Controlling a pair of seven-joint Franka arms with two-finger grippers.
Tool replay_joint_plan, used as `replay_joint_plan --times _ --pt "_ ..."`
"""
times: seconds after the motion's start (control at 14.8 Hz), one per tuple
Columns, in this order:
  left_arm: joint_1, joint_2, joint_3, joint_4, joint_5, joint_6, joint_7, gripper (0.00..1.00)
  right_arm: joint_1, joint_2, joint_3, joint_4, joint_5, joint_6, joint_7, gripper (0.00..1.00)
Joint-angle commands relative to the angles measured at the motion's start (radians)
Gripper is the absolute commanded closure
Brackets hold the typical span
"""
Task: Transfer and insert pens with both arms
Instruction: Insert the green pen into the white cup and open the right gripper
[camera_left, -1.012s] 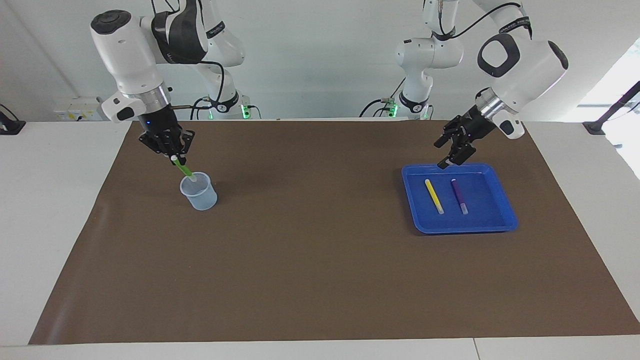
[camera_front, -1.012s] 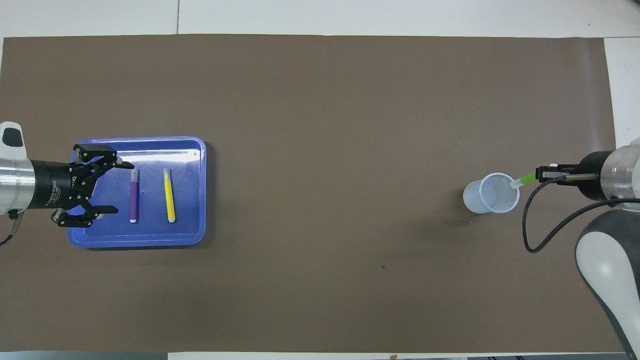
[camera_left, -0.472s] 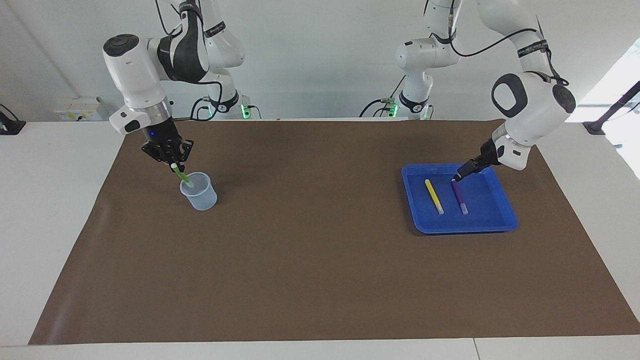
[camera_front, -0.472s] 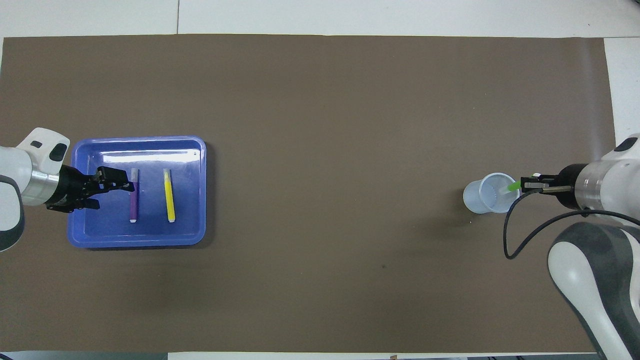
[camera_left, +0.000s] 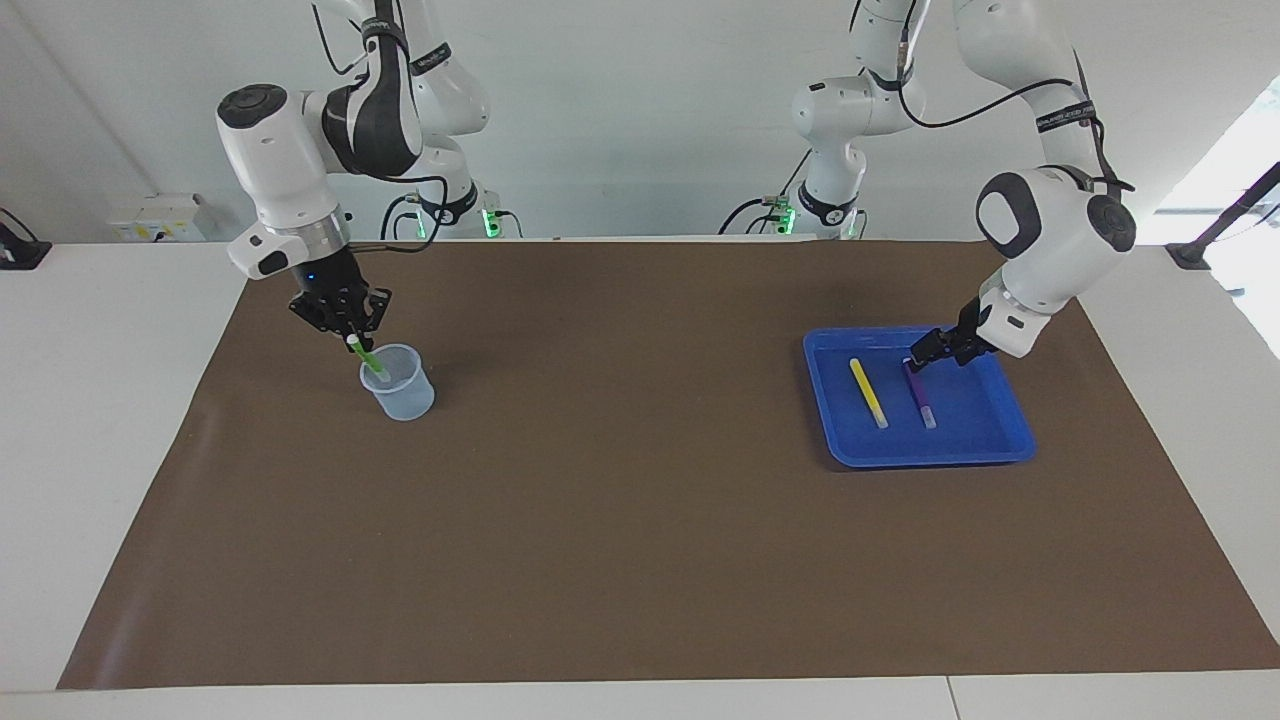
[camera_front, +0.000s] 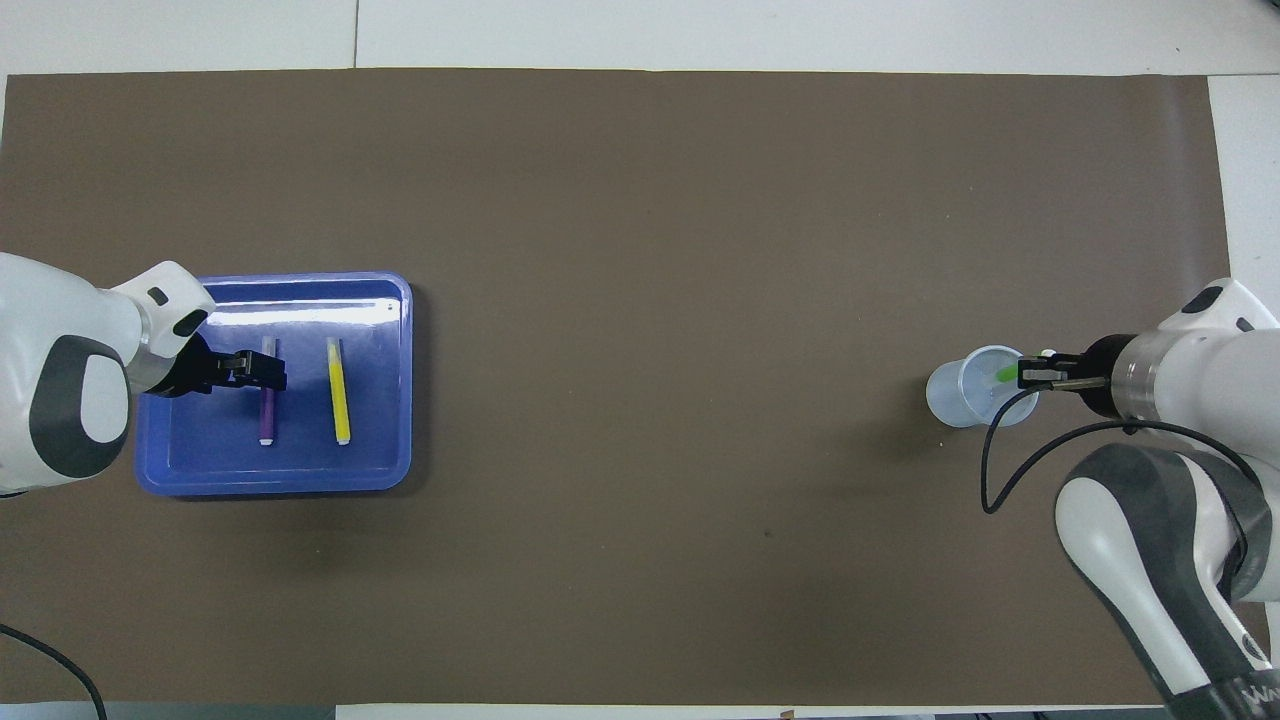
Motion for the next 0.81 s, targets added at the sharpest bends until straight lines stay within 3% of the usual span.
replay_joint_plan --times 0.0,0.2,0.27,0.34,0.4,0.61,0.74 --pt "-0.025 0.026 0.005 -0.014 0.046 0.055 0.023 0.05 -0.005 0.01 -0.001 -0.021 -0.015 0.034 -0.021 1.0" --pt "-0.025 0.027 0.005 -0.019 0.056 0.063 0.048 0.17 -0.005 0.027 -0.001 -0.022 -0.015 0.035 -0.023 1.0" --pt "-0.025 0.026 0.005 -0.022 0.059 0.063 0.058 0.22 -0.005 0.028 0.001 -0.019 -0.015 0.035 -0.02 0.65" --pt "-0.023 0.027 0.005 -0.024 0.059 0.063 0.059 0.24 -0.005 0.03 0.001 -0.015 -0.015 0.034 -0.017 0.12" --pt "-0.025 0.027 0.005 -0.024 0.059 0.061 0.059 0.27 -0.005 0.033 0.001 -0.008 -0.015 0.032 -0.014 0.0" --pt "-0.025 0.026 0.005 -0.031 0.059 0.066 0.058 0.39 -0.005 0.047 0.001 0.031 -0.015 0.016 -0.012 0.0" --pt "-0.023 0.026 0.007 -0.036 0.061 0.073 0.058 0.54 -0.006 0.053 -0.001 0.074 -0.015 -0.009 -0.01 0.0"
